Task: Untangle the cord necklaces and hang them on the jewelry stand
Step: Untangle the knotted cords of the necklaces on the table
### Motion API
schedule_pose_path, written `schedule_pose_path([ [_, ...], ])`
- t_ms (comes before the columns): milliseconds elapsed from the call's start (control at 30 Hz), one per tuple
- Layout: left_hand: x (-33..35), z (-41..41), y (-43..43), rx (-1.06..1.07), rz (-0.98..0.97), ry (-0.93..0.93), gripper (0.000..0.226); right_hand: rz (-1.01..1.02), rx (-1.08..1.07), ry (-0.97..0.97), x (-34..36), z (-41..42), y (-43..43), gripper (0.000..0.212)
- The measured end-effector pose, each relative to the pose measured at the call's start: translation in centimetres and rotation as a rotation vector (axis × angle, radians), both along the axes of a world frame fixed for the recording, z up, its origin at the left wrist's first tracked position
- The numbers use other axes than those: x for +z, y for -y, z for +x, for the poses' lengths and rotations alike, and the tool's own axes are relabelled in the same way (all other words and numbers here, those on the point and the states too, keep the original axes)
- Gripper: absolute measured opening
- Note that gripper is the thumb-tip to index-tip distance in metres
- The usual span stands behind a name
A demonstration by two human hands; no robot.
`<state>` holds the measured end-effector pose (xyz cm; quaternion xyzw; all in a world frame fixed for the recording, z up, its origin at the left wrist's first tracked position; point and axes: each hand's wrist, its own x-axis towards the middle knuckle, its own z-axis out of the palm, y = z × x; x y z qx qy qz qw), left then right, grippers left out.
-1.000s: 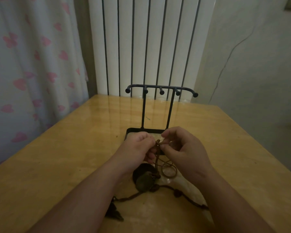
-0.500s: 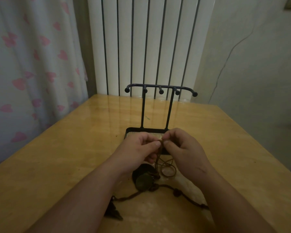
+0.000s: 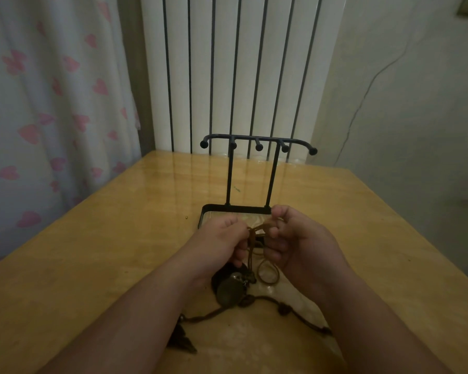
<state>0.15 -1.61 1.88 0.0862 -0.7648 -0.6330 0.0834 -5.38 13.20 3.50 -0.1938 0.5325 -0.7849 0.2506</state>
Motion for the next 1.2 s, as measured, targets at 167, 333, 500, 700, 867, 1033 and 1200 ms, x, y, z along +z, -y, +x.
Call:
schedule_pose_path([
  [167, 0.2, 0.0, 0.0, 0.059, -0.046, 0.021, 0.025, 0.004, -0.049, -0.045, 0.3, -0.3, -0.6, 0.025],
  [333, 0.2, 0.1, -0.5, 0.072, -0.031, -0.018, 0.022, 0.495, -0.364, -0.545, -0.2, -0.1, -0.2, 0.007],
  [500, 0.2, 0.1, -0.6, 0.155, -0.005, -0.074, 0.019, 0.653, -0.407, -0.576, 0.0, -0.3, -0.1, 0.022],
  [700, 0.2, 0.0, -0.6, 0.209, -0.033, -0.107, 0.015, 0.579, -0.173, -0.419, 0.5, 0.2, -0.6, 0.048],
  [867, 0.4, 0.2, -0.6, 0.251, 0.047, -0.046, 0.019, 0.278, -0.157, -0.202, 0.7, -0.3, -1.0, 0.028],
  [1033, 0.7, 0.4, -0.7, 0.221, 0.083, -0.010, 0.024, -0.066, -0.179, 0.037, 1.2, -0.4, -1.3, 0.028],
  [1200, 0.6, 0.3, -0.5, 0.260, 0.089, -0.006, 0.023, 0.424, -0.246, -0.244, 0.9, -0.7, -1.9, 0.016],
])
